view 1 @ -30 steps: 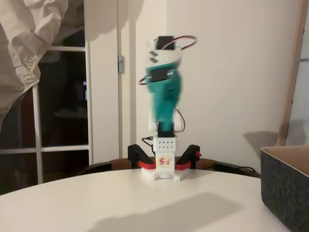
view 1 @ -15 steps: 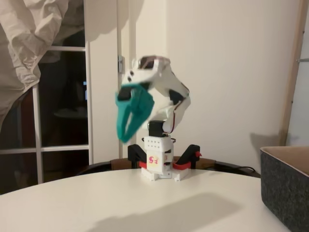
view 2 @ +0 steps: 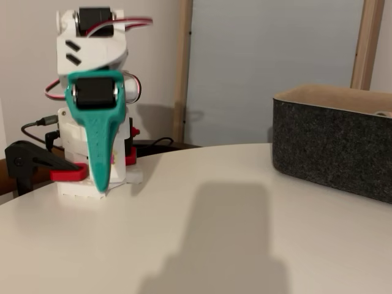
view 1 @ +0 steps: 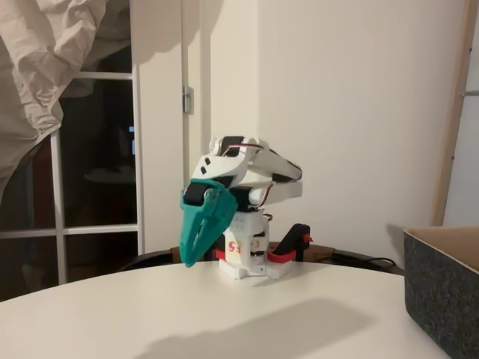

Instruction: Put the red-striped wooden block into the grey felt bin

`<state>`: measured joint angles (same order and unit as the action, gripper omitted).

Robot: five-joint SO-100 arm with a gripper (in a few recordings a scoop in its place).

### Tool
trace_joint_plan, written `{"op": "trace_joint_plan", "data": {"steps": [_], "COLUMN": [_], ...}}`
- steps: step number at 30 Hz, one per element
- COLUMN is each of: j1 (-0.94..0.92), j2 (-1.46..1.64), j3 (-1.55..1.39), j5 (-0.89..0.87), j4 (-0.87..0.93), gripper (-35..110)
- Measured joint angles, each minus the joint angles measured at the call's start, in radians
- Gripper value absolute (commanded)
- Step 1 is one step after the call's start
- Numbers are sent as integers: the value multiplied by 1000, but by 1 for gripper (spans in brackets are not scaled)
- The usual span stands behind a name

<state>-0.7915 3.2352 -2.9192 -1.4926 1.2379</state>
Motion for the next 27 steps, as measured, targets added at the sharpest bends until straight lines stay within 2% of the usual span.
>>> {"op": "trace_joint_plan", "data": {"steps": [9,27], "j1": [15,34], "j2": [72,110], "j3": [-167,-189], "j5": [15,-5], "j4": [-71,-71], "gripper": [0,0]}}
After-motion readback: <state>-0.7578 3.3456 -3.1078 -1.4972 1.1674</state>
